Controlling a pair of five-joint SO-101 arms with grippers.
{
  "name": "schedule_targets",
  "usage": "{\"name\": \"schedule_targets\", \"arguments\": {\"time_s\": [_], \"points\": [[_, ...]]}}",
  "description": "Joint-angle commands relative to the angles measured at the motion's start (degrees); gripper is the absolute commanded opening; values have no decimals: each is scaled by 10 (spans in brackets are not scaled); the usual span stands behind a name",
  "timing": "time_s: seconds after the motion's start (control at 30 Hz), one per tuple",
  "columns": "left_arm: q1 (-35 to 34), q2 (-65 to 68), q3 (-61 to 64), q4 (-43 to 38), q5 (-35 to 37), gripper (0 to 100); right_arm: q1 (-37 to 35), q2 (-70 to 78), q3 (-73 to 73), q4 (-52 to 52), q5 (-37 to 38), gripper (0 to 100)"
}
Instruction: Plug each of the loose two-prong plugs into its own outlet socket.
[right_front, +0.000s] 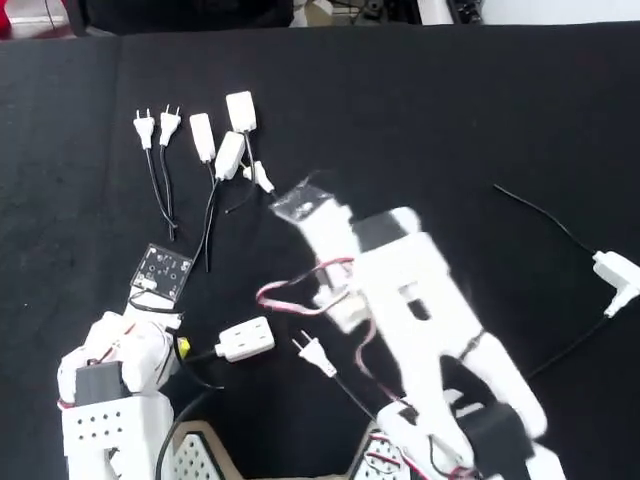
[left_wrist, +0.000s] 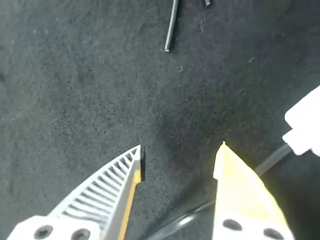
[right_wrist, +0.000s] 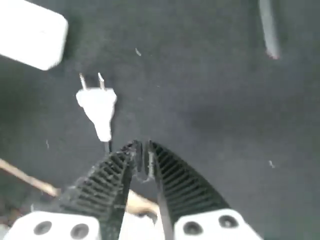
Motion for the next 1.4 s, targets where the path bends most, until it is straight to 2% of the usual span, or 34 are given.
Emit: {"name": "schedule_targets", "arguments": {"time_s": [0.0, 0.1, 0.2, 0.3, 0.43, 0.57, 0.73, 0.83, 1.17, 1.37], "points": [[-6, -4, -2, -10, -13, 235, 2, -28, -1, 33, 32, 15], [-6, -4, -2, -5, -12, 235, -54, -31, 74, -36, -26, 48], [-6, -4, -2, -4, -12, 235, -124, -31, 143, -135, -114, 154], [-6, -4, -2, 9, -12, 235, -193, -29, 198, -210, -169, 266], [-7, -4, -2, 13, -15, 235, -215, -27, 227, -250, -207, 358], [-7, -4, 2, 11, -16, 235, -218, -27, 231, -252, -209, 313], [-7, -4, 3, 11, -18, 235, -227, -27, 227, -258, -203, 111], [-7, -4, 3, 12, -34, 235, -239, -26, 239, -273, -186, 44], [-7, -4, 3, 12, -35, 235, -239, -26, 293, -330, -187, 64], [-7, -4, 3, 12, -34, 235, -239, -26, 297, -331, -192, 168]]}}
